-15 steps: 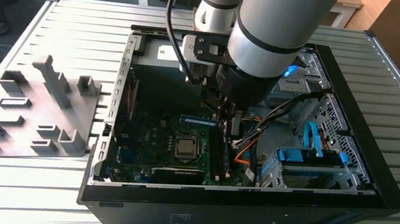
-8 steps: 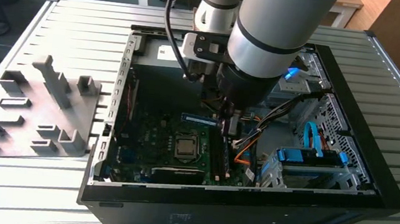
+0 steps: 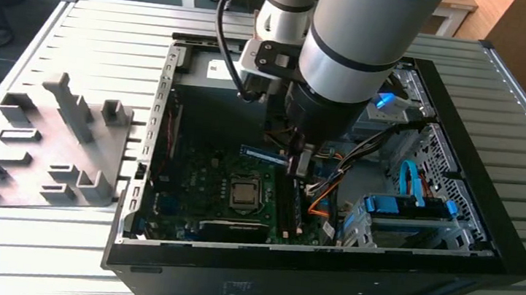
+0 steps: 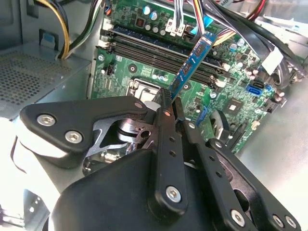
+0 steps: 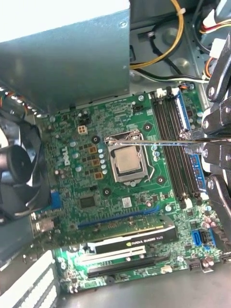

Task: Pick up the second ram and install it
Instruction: 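Insert the second ram into the second slot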

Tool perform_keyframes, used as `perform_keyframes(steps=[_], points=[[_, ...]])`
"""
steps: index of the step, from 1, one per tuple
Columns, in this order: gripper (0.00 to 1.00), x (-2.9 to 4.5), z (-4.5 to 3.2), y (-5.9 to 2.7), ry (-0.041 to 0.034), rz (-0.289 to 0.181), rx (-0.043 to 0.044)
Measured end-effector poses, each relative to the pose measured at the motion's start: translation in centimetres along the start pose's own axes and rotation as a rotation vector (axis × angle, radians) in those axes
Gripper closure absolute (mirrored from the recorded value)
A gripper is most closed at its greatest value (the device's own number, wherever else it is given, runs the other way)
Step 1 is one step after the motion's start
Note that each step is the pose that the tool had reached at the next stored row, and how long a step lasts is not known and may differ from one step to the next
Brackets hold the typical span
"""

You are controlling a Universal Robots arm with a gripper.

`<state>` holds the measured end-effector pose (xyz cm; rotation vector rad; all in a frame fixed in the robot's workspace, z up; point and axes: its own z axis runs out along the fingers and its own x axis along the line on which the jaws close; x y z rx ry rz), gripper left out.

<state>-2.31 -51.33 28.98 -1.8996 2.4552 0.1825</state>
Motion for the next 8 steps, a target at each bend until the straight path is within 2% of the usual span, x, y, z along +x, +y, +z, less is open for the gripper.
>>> perform_keyframes(steps=[8], points=[[0.86, 0.00, 0.03, 0.00, -0.0049, 0.073, 0.0072]])
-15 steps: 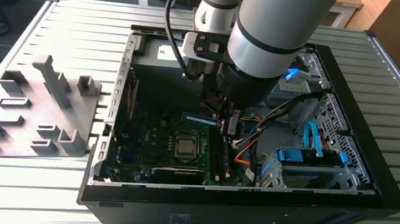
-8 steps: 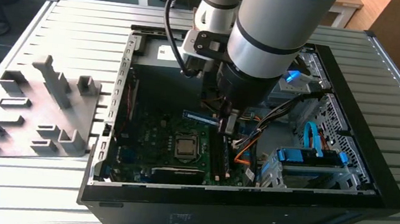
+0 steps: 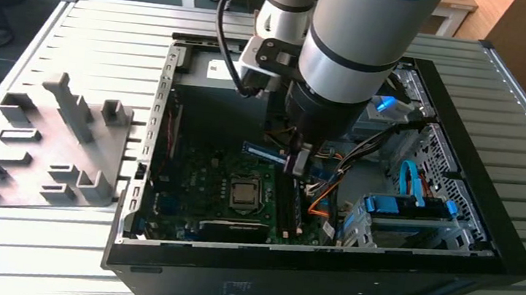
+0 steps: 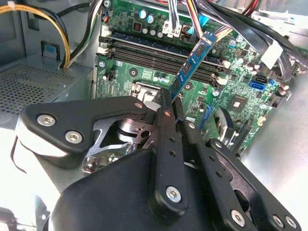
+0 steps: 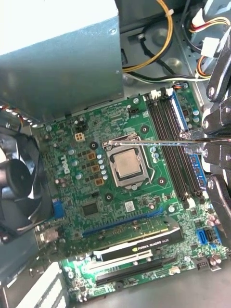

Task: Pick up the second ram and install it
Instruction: 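Insert the second ram into the second slot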

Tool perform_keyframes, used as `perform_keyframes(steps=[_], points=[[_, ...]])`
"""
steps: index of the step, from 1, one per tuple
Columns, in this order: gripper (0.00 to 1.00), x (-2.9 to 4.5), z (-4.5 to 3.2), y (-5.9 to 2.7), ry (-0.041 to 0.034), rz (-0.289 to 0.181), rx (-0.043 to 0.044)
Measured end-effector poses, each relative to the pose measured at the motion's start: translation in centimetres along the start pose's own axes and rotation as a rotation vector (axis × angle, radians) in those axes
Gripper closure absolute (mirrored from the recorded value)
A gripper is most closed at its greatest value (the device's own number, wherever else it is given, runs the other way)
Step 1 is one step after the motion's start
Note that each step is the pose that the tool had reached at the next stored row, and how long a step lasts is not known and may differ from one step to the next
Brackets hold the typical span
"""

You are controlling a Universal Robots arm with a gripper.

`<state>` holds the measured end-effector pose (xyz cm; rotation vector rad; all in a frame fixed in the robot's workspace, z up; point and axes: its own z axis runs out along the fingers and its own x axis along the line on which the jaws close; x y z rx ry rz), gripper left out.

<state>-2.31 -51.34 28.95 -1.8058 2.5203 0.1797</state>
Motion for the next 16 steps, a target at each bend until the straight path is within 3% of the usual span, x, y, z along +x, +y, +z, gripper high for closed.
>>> perform_keyframes(steps=[16], points=[[0.86, 0.01, 0.05, 0.00, -0.0082, 0.127, 0.0126]])
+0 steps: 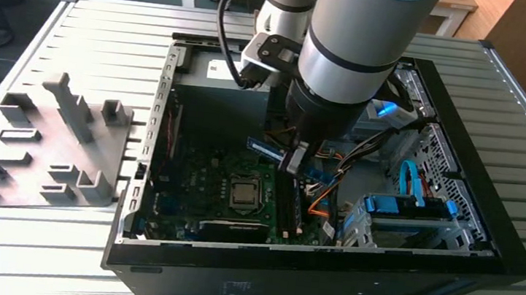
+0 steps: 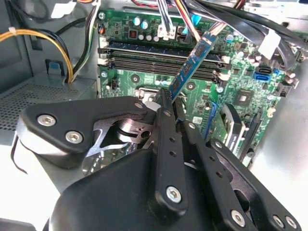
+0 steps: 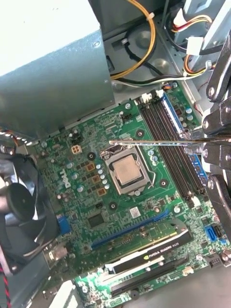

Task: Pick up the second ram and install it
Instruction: 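Insert the second ram into the second slot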

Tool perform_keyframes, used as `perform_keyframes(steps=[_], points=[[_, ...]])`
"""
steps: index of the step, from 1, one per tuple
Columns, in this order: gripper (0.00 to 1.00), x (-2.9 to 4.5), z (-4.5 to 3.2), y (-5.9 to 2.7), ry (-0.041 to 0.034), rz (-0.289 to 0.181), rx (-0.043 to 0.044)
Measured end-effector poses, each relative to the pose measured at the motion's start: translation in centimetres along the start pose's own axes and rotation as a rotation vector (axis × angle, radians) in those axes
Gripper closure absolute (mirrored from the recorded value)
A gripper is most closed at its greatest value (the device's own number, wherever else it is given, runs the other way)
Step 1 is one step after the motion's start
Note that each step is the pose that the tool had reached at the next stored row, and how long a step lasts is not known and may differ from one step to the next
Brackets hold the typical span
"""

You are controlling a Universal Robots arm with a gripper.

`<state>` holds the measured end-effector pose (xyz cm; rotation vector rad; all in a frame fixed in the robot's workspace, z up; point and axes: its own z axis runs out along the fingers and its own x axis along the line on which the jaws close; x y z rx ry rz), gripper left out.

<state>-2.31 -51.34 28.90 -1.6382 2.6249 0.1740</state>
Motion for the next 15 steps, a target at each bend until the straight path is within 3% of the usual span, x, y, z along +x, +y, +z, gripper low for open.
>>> perform_keyframes(steps=[15], points=[[0.86, 0.00, 0.04, 0.00, -0.0083, 0.114, 0.0109]])
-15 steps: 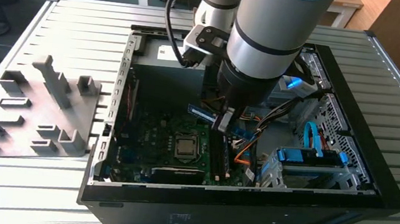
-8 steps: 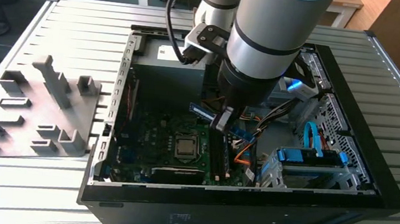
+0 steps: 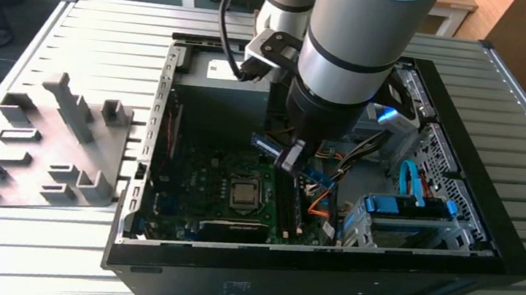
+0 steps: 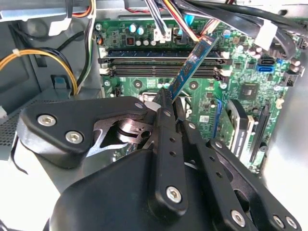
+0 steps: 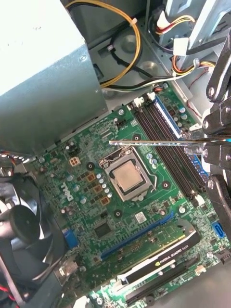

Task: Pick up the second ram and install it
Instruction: 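Insert the second ram into the second slot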

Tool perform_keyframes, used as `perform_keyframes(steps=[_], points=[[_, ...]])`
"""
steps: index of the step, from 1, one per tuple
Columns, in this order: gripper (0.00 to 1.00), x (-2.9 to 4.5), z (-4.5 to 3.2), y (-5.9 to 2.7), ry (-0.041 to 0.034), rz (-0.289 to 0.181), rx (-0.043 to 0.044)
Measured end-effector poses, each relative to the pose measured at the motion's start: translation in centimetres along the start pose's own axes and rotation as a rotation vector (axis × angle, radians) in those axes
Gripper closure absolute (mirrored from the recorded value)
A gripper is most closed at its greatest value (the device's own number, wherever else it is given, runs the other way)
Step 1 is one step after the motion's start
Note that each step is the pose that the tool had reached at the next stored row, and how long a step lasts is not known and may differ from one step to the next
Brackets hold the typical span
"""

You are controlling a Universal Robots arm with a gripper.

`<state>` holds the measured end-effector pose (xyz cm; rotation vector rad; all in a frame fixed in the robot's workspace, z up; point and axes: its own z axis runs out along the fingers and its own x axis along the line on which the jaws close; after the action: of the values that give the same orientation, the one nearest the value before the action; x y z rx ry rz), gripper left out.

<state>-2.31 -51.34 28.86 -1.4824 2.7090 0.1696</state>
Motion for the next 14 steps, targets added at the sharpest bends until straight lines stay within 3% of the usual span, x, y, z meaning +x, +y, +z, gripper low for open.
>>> perform_keyframes(steps=[14], points=[[0.86, 0.00, 0.03, 0.00, -0.0065, 0.088, 0.0085]])
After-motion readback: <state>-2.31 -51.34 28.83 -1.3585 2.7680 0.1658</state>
